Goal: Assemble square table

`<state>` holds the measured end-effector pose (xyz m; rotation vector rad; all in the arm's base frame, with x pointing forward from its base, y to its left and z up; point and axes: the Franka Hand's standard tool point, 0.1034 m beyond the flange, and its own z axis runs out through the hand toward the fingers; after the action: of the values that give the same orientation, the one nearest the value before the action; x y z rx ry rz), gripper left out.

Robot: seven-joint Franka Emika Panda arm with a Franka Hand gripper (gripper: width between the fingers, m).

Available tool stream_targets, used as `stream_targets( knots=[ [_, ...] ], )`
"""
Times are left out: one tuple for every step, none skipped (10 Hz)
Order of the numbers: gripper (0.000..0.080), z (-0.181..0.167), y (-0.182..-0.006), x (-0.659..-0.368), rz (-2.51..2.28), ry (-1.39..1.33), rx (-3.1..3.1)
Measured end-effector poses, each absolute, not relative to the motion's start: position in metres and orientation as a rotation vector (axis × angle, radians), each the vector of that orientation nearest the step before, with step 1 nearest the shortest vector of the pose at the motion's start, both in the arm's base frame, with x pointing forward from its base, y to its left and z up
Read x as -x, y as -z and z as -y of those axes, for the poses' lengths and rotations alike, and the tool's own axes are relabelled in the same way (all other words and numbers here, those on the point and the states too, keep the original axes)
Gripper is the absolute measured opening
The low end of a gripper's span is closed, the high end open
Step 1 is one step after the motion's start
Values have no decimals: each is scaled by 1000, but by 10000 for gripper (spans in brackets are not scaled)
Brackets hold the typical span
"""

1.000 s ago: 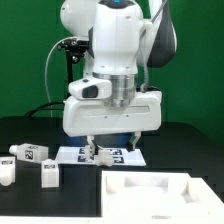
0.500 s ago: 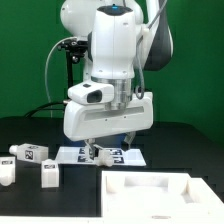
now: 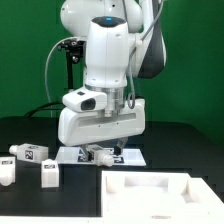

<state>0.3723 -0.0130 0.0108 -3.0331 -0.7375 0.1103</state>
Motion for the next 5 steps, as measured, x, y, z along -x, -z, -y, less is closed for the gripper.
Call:
stream_targets(
  knots=[
    [649,14,-9,-368,732,-116,3035],
    [649,14,-7,-363,733,-127,3032],
    [649,14,-7,-364,733,-125,3033],
    [509,14,-7,-364,733,-125,3033],
    [509,14,-7,-364,733,-126,3032]
  ],
)
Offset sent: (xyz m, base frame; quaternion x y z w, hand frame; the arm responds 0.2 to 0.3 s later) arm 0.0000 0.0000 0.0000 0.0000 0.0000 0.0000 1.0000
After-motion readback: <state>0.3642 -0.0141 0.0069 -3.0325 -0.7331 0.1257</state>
